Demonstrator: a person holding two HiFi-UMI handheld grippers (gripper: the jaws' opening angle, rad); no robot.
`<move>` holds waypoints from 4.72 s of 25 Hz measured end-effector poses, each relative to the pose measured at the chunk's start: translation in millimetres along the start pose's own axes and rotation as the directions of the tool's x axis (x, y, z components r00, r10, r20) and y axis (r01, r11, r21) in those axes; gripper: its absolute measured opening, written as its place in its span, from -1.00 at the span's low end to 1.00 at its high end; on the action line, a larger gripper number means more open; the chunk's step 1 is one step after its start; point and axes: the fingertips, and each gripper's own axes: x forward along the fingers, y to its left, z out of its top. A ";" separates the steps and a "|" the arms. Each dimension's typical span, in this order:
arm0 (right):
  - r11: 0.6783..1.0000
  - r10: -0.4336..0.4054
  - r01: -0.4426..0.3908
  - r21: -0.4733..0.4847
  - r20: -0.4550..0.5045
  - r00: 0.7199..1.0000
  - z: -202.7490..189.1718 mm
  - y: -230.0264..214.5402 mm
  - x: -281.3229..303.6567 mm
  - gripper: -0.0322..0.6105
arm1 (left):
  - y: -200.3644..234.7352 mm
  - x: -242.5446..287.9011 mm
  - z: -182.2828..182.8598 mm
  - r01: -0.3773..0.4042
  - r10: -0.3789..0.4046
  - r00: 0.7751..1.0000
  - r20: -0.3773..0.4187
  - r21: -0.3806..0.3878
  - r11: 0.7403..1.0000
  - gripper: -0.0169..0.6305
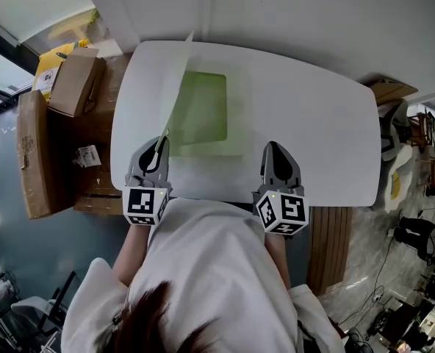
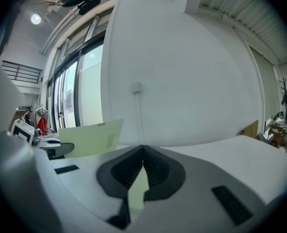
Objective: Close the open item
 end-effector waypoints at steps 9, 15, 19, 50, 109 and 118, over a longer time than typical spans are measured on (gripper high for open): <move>1.000 -0.006 0.007 0.005 -0.006 1.000 -4.2 -0.5 -0.2 -0.89 | -11.5 6.8 -2.7 0.030 -0.029 1.000 -0.011 0.039 0.999 -0.91; 1.000 -0.011 0.011 0.008 -0.007 1.000 -5.0 -1.4 -0.1 -0.89 | -19.0 10.5 -3.9 0.051 -0.049 0.999 -0.024 0.071 0.996 -0.91; 1.000 -0.011 0.011 0.011 -0.006 1.000 -4.6 -2.2 0.2 -0.89 | -24.4 13.1 -4.6 0.060 -0.056 0.998 -0.039 0.103 0.993 -0.91; 1.000 -0.005 0.005 0.019 -0.012 1.000 -6.7 -3.3 2.5 -0.89 | -58.7 31.7 -18.1 0.152 -0.135 0.985 -0.109 0.167 0.974 -0.91; 1.000 -0.013 0.013 0.015 -0.020 1.000 -8.5 -5.1 -5.9 -0.89 | -98.0 44.4 -55.3 0.330 -0.299 0.931 -0.210 0.130 0.935 -0.73; 1.000 -0.009 0.009 0.016 -0.024 1.000 -9.4 -4.6 -5.6 -0.89 | -103.4 46.3 -59.4 0.351 -0.317 0.919 -0.234 0.122 0.928 -0.72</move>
